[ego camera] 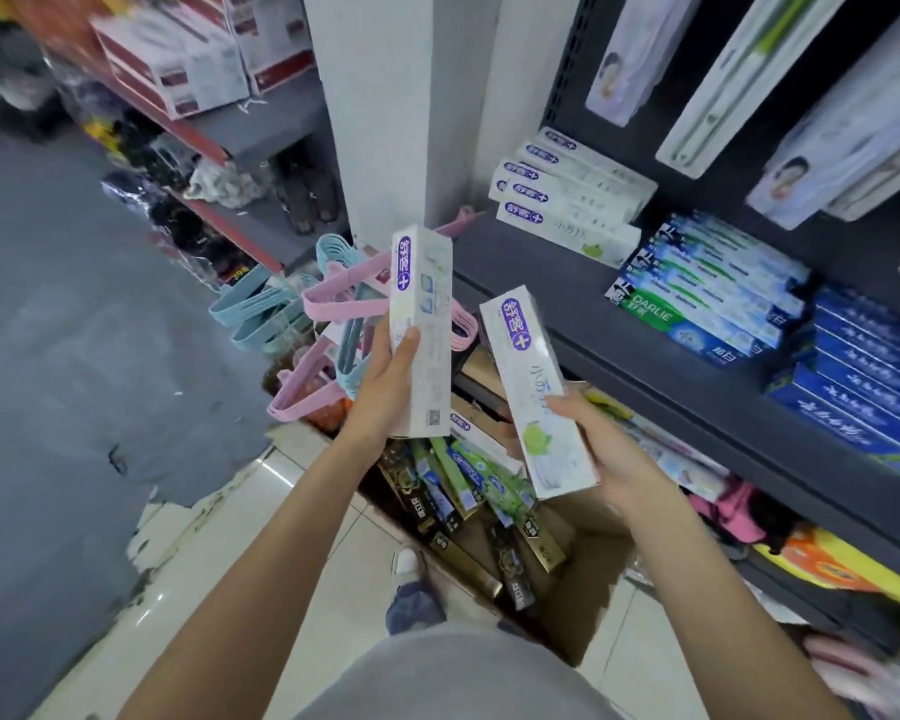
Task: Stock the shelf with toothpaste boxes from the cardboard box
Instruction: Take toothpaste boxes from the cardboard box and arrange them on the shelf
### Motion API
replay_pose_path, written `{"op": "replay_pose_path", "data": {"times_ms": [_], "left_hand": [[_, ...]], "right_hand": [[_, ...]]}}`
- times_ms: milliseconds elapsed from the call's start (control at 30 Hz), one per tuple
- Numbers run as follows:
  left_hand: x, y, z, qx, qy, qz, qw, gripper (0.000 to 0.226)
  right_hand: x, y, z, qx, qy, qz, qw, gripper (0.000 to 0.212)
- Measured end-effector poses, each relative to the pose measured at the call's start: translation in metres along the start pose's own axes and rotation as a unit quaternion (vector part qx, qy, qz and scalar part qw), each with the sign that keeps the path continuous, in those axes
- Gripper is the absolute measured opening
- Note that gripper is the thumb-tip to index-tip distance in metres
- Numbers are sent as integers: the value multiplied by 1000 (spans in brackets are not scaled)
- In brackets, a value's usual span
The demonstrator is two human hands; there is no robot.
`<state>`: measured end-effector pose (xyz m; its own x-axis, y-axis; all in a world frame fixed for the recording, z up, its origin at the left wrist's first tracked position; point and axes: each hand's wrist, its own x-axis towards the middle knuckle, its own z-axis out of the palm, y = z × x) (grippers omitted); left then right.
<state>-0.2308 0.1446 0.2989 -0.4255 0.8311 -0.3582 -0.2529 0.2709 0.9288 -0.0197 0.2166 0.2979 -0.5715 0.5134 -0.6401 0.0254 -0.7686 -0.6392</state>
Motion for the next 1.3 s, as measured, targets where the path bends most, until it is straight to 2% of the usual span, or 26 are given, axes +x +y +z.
{"op": "replay_pose_path", "data": {"times_ms": [67, 133, 200, 300, 400, 467, 567, 733, 767, 800, 833, 900, 933, 967, 1000, 1067, 1100, 1133, 1167, 1200, 1267, 1300], "left_hand": [[10, -2, -5, 3, -7, -4, 1000, 38], [19, -4, -9, 5, -15, -9, 1000, 45], [27, -3, -13, -3, -21, -15, 1000, 46], [41, -1, -17, -3, -16, -36, 999, 51], [58, 4, -21, 0, 3, -63, 998, 67], [68, 11, -19, 17, 34, -59, 998, 67], [76, 25, -10, 74, 98, -24, 992, 51], [95, 37, 2, 147, 181, 41, 972, 51], [97, 39, 6, 155, 184, 46, 969, 51], [102, 39, 10, 158, 186, 51, 969, 51], [106, 39, 15, 154, 181, 51, 970, 52], [117, 35, 26, 141, 170, 43, 974, 61], [122, 35, 33, 133, 162, 33, 977, 68], [126, 34, 41, 116, 150, 11, 982, 73], [131, 32, 50, 82, 133, -4, 988, 72], [133, 31, 68, -21, 74, -32, 996, 47], [134, 31, 75, -38, 51, -44, 997, 36], [135, 28, 80, -10, 31, -48, 998, 36], [136, 24, 81, 80, 12, -31, 996, 41], [140, 18, 80, 199, -3, 5, 980, 46], [150, 3, 75, 432, -36, 88, 897, 53], [154, -3, 72, 501, -57, 101, 857, 57]], "right_hand": [[2, -6, -2, -157, 63, -14, 985, 50], [8, -15, -4, -301, 133, -31, 944, 39], [16, -31, -6, -400, 172, -72, 897, 29], [38, -69, -5, -503, 209, -136, 827, 36], [74, -117, 0, -627, 212, -198, 723, 45], [106, -145, 2, -676, 205, -233, 668, 48], [154, -174, 0, -716, 220, -224, 623, 51], [188, -177, -8, -749, 329, -218, 531, 53], [185, -173, -6, -733, 345, -242, 534, 56], [178, -169, -1, -704, 338, -272, 562, 59], [170, -164, 6, -665, 298, -300, 615, 60], [145, -150, 24, -571, 149, -297, 751, 61], [132, -143, 32, -531, 78, -268, 800, 65], [121, -136, 39, -516, 35, -237, 822, 72], [113, -131, 40, -534, 26, -221, 815, 76], [109, -127, 36, -614, 74, -242, 747, 69], [107, -131, 30, -641, 104, -259, 715, 61], [107, -136, 22, -653, 124, -268, 698, 56], [107, -141, 12, -660, 138, -272, 687, 54], [109, -145, -1, -671, 150, -270, 673, 53], [115, -150, -24, -709, 179, -260, 630, 52], [119, -150, -34, -732, 191, -258, 600, 53]]}}
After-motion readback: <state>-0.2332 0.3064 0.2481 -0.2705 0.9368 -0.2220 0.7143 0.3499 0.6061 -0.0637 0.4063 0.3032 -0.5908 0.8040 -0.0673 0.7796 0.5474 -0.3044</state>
